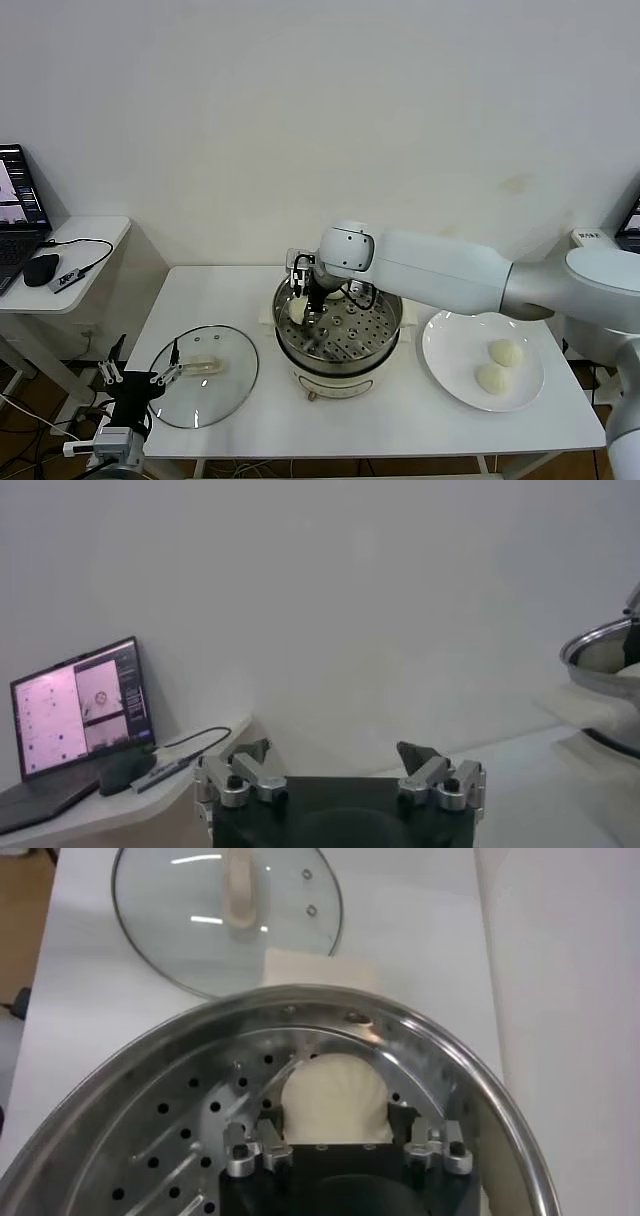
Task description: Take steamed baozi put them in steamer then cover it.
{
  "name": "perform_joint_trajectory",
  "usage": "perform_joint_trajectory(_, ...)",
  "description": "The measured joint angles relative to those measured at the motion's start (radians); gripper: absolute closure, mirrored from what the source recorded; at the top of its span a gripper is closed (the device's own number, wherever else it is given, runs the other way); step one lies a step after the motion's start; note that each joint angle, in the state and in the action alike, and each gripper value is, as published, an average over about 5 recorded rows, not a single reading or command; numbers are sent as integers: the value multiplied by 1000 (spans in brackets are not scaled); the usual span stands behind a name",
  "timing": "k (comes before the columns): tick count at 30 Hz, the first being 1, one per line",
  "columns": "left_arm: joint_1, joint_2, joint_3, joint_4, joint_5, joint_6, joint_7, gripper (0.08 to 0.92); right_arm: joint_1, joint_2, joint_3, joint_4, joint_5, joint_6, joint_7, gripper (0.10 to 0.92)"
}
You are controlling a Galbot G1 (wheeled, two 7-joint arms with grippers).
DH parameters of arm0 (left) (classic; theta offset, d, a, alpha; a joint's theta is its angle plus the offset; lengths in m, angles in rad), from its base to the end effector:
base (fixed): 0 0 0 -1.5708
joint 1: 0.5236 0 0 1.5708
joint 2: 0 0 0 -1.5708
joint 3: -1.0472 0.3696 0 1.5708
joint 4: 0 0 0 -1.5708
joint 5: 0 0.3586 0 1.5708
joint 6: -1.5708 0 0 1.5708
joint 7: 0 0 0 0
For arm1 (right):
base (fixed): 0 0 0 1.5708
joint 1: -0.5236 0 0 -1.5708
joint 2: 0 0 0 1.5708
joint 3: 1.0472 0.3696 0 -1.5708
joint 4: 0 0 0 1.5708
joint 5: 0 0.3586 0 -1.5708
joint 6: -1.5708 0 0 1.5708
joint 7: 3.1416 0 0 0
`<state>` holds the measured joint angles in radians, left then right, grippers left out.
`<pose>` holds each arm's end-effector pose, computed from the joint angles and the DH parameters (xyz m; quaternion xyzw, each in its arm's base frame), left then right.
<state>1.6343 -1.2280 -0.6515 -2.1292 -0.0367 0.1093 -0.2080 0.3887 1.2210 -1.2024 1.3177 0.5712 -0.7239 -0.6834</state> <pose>0.1647 0.0969 -0.2971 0.0719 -0.9826 -0.1661 0.0408 0.5369 0.1648 -0.1270 0.5161 -0.6158 0.4892 0.3393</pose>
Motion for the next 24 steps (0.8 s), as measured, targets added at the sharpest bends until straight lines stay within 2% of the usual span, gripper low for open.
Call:
perform_joint_trajectory(4, 1, 1, -1, -2, 0, 0, 1, 177, 16, -17, -3, 18, -10, 0, -27, 206)
perform_joint_trajectory(12, 0, 2, 1, -11, 0, 1, 2, 177, 95, -106, -17, 84, -59, 40, -140, 203)
perform_joint_trajectory(24, 11, 7, 13, -29, 6, 2, 3, 177, 181, -393, -6, 242, -208, 193, -333, 203)
